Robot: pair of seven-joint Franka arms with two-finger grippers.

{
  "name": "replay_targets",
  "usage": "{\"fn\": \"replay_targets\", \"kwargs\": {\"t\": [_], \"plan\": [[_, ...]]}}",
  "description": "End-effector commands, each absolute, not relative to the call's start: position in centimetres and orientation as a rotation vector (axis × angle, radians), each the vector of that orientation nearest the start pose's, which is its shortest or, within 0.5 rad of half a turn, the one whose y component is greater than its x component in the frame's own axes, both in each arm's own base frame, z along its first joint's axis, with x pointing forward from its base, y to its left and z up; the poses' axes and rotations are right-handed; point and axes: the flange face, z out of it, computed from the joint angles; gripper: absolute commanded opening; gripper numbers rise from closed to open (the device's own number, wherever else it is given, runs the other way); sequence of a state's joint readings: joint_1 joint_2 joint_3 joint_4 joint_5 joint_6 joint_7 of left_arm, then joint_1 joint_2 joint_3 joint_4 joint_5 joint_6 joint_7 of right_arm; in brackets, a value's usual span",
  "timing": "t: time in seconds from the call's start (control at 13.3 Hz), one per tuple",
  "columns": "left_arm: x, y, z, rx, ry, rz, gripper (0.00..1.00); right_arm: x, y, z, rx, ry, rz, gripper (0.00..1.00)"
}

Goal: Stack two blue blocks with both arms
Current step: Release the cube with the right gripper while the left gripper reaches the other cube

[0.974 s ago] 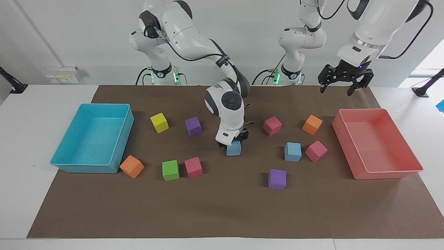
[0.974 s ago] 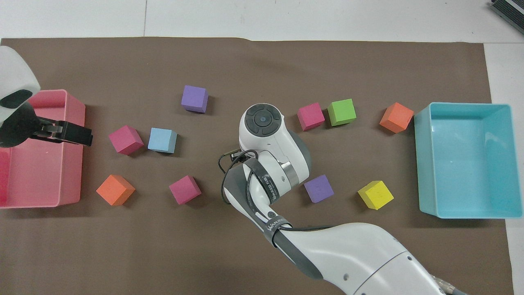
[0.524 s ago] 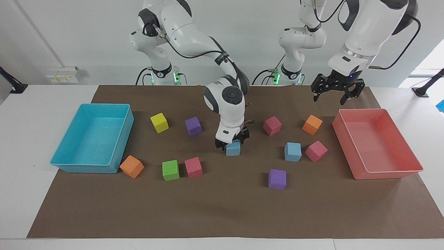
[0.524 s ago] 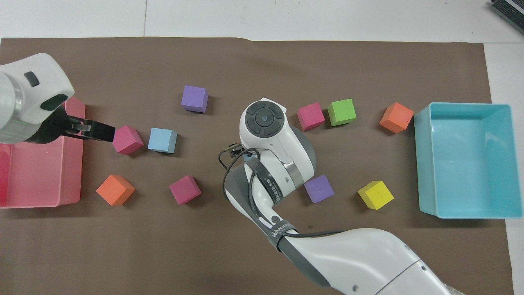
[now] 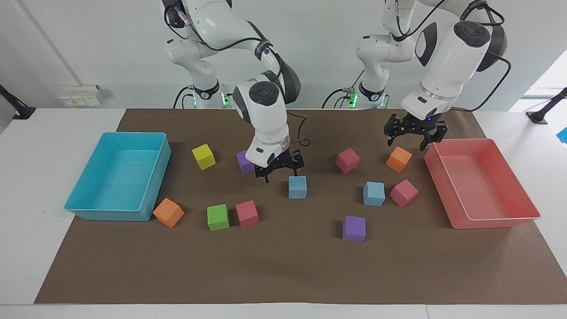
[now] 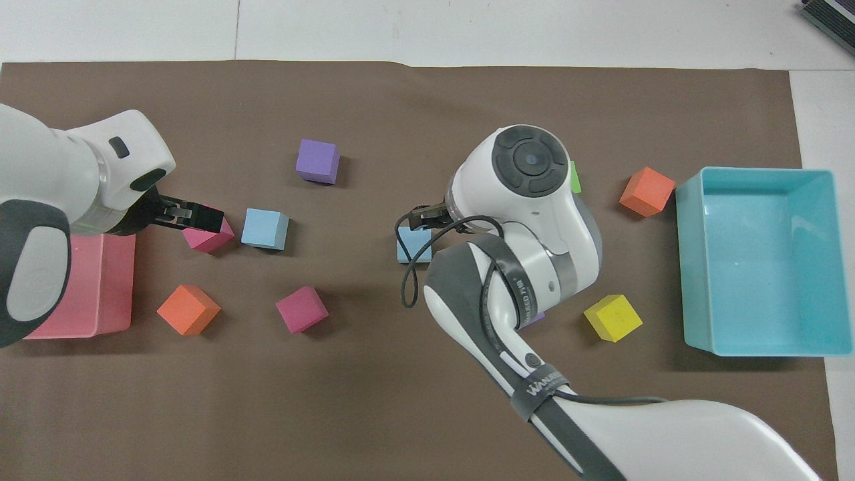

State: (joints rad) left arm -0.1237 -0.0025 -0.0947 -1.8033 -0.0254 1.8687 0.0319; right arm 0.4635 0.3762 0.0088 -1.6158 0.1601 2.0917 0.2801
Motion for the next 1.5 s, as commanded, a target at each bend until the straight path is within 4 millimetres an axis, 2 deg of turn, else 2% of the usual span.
{"fn": "replay_targets", "kwargs": {"t": [0.0,0.07,0.22,0.37,0.6,0.82,0.97,1.05,1.12,1.27,1.42], "plan": [[55.8,-12.7,51.5,-3.154,0.386,-0.129,1.0,59.4,28.4,40.6,-2.823,-0.062,0.026,1.0],[56.4,-12.8,50.3,-3.155,0.39,-0.136,1.0,60.0,27.1,40.5,-2.793,-0.07,0.017,1.0],[57.4,-13.5,47.7,-3.156,0.403,-0.114,1.0,60.3,25.3,38.8,-2.717,-0.099,0.037,1.0],[58.3,-14.8,44.8,-3.152,0.429,-0.094,1.0,60.4,24.1,36.2,-2.603,-0.116,0.038,1.0],[59.5,-15.3,41.3,-3.154,0.405,-0.111,1.0,60.4,22.1,33.9,-2.526,-0.087,0.058,0.76],[60.2,-15.5,38.8,-3.159,0.376,-0.116,1.0,59.6,21.8,31.8,-2.408,-0.02,0.075,0.41],[60.0,-15.2,37.1,-3.161,0.372,-0.149,1.0,59.4,20.9,31.3,-2.371,0.043,0.092,0.09],[59.9,-15.0,36.3,-3.161,0.366,-0.169,1.0,59.2,20.2,30.6,-2.334,0.109,0.099,0.0],[59.7,-15.1,35.6,-3.161,0.368,-0.162,1.0,58.7,20.6,30.4,-2.304,0.153,0.107,0.0],[59.4,-15.1,34.9,-3.16,0.37,-0.14,1.0,58.3,19.9,30.1,-2.261,0.218,0.122,0.0],[58.9,-15.2,34.0,-3.159,0.375,-0.111,1.0,58.0,19.6,28.5,-2.21,0.28,0.138,0.0]]}}
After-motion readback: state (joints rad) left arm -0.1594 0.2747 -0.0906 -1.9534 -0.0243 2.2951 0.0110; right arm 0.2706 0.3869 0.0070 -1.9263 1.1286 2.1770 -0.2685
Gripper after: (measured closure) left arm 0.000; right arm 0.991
